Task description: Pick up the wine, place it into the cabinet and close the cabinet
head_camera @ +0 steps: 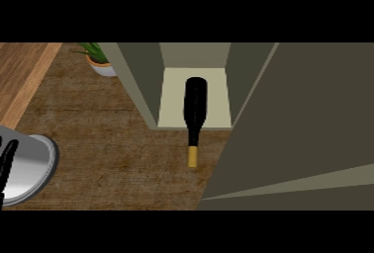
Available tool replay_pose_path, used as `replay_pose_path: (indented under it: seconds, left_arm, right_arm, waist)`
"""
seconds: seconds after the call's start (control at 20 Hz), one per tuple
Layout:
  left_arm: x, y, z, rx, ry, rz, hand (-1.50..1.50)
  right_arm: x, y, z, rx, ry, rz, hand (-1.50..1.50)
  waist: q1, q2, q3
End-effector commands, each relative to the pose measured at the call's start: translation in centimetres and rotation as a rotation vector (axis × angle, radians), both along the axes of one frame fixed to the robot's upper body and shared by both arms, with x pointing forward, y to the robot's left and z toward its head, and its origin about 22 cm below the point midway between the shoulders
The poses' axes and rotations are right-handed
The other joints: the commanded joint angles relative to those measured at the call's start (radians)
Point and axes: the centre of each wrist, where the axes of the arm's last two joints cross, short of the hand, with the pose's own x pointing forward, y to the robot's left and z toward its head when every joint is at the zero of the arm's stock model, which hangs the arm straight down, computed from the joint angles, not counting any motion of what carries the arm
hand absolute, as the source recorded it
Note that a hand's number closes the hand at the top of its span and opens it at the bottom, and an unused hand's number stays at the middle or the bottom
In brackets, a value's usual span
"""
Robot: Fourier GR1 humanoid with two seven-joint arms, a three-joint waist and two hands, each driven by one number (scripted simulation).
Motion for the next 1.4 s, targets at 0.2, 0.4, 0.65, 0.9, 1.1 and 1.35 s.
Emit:
replay_pose_path:
  seconds: [0.2,0.4,0.65,0.9,1.1,1.35]
  left_arm:
    - [0.6,1.8,1.5,0.012,0.003,-0.022,-1.50]
    - [1.2,2.2,0.8,-0.020,0.015,-0.031,-1.50]
    - [1.5,1.6,1.4,-0.046,0.016,-0.078,-1.50]
    - [1.7,1.4,2.2,-0.056,0.009,-0.088,-1.50]
    - [2.3,1.0,1.0,-0.060,0.013,-0.086,-1.50]
    - [2.7,0.5,1.2,-0.068,-0.009,-0.081,-1.50]
  right_arm:
    - [-1.6,5.0,0.1,0.046,-0.102,0.083,1.50]
    - [-1.5,6.4,0.3,0.045,-0.143,0.075,1.50]
    - [-0.2,7.3,1.2,0.038,-0.194,0.003,1.50]
    - [2.5,8.0,2.9,0.011,-0.163,0.004,1.50]
    - [3.4,8.9,3.8,0.044,-0.143,0.006,1.50]
    - [6.2,11.9,5.4,0.044,-0.178,-0.020,1.50]
  waist:
    - [0.006,0.001,0.000]
    - [0.004,0.004,-0.002]
    - [0.011,0.005,-0.001]
    - [0.033,0.012,-0.001]
    - [0.032,0.014,-0.002]
    - [0.053,0.014,-0.002]
